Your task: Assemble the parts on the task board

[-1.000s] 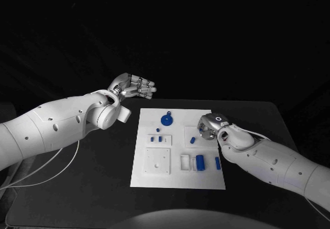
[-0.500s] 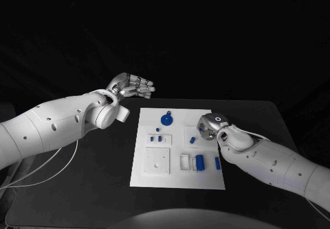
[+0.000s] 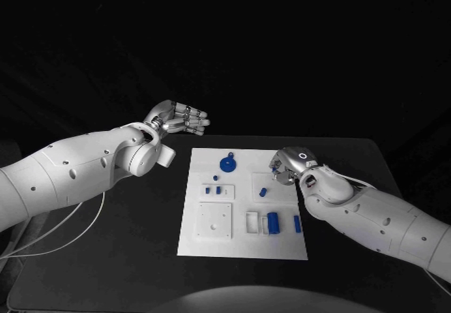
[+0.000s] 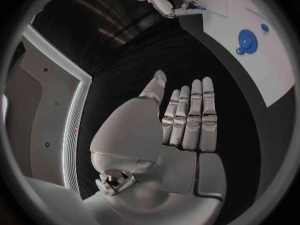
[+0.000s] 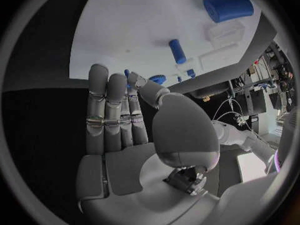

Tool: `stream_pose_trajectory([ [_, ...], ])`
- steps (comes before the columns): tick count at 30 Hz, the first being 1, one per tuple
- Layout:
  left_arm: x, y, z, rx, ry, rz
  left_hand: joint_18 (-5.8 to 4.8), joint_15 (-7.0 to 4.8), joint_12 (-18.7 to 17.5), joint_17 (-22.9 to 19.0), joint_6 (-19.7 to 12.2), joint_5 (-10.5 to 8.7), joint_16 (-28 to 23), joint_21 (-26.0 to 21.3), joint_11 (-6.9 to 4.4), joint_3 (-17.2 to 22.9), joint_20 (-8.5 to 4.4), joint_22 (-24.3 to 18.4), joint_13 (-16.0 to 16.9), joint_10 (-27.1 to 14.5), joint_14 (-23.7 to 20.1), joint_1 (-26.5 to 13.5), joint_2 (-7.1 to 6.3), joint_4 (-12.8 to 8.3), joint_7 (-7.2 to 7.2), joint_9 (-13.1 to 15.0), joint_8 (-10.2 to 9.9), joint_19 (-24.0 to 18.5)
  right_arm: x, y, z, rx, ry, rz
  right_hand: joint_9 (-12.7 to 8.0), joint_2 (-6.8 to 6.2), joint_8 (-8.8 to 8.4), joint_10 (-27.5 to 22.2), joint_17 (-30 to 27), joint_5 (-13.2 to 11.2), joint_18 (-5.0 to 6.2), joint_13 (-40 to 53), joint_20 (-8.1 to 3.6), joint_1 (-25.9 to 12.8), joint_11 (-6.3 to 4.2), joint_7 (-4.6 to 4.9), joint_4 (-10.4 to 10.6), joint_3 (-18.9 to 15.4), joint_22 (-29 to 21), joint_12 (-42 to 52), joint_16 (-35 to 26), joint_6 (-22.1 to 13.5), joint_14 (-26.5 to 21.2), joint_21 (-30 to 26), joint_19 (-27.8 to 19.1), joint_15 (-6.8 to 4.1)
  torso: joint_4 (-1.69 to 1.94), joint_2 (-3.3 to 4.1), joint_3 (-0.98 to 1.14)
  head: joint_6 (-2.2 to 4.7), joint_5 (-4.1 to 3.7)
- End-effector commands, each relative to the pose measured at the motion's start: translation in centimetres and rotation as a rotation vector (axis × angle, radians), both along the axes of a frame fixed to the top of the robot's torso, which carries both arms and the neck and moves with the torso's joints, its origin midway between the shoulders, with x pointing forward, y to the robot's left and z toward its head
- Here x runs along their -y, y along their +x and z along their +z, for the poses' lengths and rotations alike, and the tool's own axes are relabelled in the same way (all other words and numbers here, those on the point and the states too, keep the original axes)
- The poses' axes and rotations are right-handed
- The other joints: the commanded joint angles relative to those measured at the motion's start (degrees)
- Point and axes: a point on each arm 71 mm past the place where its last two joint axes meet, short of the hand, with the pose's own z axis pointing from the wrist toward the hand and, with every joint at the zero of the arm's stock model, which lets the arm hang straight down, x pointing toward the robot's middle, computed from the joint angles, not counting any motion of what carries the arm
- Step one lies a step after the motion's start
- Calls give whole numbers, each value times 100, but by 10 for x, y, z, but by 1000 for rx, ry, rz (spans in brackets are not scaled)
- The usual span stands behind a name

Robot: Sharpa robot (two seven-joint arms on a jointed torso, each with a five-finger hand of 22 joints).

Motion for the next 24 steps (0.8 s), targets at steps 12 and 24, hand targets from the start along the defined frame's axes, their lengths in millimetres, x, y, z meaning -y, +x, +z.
stream_pose_trajectory([
  [12,-1,1,1,0,-6,-1,36,-7,13,-7,-47,-13,-22,20,5,0,6,-37,2,-37,-52,-27,28,19,-6,0,-26,47,-26,-26,31,5,139,88,2,40,25,34,4,22,99,1,-15,-35,-8,-1,6,22,121,15,-7,28,-2,-119,31,-64,-2,-1,-4,27,146],
  [24,6,2,1,3,-12,-6,38,-8,13,-7,-43,-14,-21,23,3,4,6,-64,2,-31,-51,-23,29,24,-6,0,-26,54,-80,-66,20,-18,218,226,3,40,25,34,-3,44,108,1,-15,-27,-7,0,7,11,177,16,-15,26,0,-167,47,-66,17,-1,-19,1,457],
])
